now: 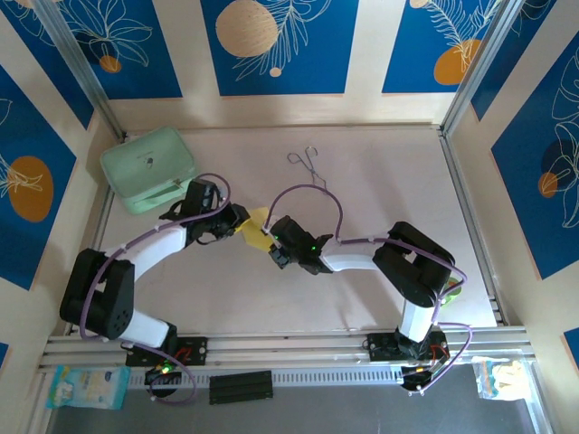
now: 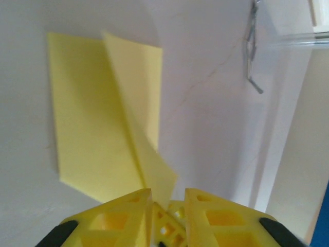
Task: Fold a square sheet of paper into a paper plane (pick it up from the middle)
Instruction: Fourth fold the wing at the center of the table.
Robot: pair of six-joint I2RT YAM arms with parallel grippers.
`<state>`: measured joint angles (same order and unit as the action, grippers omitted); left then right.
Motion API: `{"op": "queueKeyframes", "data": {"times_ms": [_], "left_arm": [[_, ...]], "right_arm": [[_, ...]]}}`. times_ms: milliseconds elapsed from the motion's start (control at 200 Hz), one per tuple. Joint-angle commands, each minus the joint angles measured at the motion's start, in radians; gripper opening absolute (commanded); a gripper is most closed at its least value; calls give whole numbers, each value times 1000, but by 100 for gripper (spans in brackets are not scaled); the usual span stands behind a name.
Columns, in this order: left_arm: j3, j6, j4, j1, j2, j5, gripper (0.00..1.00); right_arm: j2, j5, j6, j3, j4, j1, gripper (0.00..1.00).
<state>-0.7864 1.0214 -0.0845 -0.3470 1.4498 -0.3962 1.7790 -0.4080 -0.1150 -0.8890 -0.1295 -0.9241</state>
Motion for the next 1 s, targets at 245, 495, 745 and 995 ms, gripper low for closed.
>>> {"op": "queueKeyframes", "data": {"times_ms": [245,495,745,995], "left_arm": [[147,67,161,-3,40,-41,16],[109,68,230,-21,143,-93,17],[81,68,261,-25,205,-111,21],[66,73,255,-30,255,-114,25]], "right_arm": [[21,116,-31,-11,-14,19,7],[27,180,-62,-13,-10,36,7],[27,193,-71,-8,-10,47,7],[35,176,-70,-18,1,47,8]]}}
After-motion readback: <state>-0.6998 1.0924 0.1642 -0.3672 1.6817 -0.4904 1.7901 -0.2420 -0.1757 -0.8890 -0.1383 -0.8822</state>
